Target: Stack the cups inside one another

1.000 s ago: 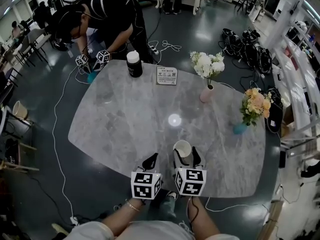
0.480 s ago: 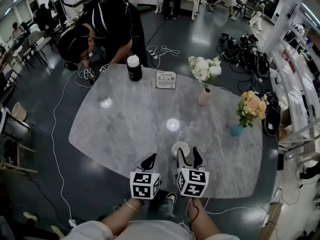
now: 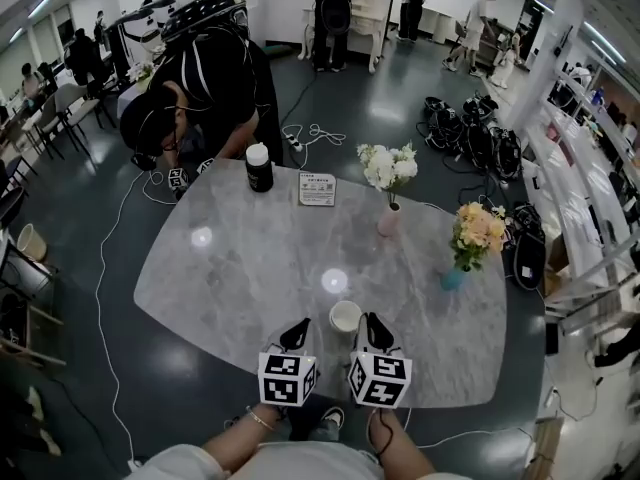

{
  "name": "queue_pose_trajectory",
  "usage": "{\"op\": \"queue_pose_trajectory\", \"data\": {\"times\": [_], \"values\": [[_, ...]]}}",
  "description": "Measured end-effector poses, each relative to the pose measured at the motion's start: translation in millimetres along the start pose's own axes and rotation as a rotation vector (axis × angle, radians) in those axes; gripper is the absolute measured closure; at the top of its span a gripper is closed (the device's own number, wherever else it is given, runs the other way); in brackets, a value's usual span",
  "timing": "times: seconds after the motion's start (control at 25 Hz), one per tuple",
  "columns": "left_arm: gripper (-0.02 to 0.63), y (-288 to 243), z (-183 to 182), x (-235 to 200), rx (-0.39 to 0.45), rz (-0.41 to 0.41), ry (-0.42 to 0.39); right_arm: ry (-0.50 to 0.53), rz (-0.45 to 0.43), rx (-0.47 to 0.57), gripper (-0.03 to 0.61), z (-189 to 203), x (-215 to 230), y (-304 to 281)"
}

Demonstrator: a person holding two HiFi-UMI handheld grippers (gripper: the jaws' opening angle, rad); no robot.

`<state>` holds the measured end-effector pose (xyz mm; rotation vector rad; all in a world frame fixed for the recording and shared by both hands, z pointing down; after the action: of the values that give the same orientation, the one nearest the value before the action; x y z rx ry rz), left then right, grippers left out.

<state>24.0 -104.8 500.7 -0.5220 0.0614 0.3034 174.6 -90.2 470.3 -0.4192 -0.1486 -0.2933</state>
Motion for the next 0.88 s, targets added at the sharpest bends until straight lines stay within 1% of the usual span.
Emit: {"op": "queue_pose_trajectory", "data": {"times": [0.08, 0.24, 0.4, 0.52, 0.68, 0.88], "values": [[0.614, 2.8, -4.1, 2.4, 0.013, 0.003, -0.005, -0.013, 0.007, -0.006, 0.557, 1.1, 3.1, 4.5], [0.614, 5.5, -9.4, 5.9, 0.035, 0.004, -0.013, -0.038, 0.004, -0.018, 0.57, 5.7, 6.6, 9.0], [0.614, 10.8, -10.3, 11.9, 0.047, -0.005, -0.011, -0.073, -0.025, -0.019, 0.571, 9.2, 7.9, 15.3], [0.614, 16.6, -6.2, 20.4, 0.045, -0.013, -0.013, -0.062, -0.042, -0.023, 0.572, 11.4, 10.8, 24.3], [0.614, 28.1, 2.6, 28.9, 0.038, -0.044, 0.0, -0.05, -0.069, -0.038, 0.571, 14.3, 18.0, 40.6], [0.614, 39.1, 8.5, 33.7, 0.035, -0.087, 0.011, -0.074, -0.062, -0.024, 0.571, 20.6, 27.8, 58.1]]}}
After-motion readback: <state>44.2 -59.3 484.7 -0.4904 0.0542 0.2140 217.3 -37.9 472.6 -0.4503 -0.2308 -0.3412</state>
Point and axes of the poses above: the fingertips, and each gripper's own axes: y backward along the fingers, x to its right, z out of its underside, the point moved 5 cm from there along y, backward along the fingers, and after that the axes turned 14 degrees about -z, right-handed, at the moved point
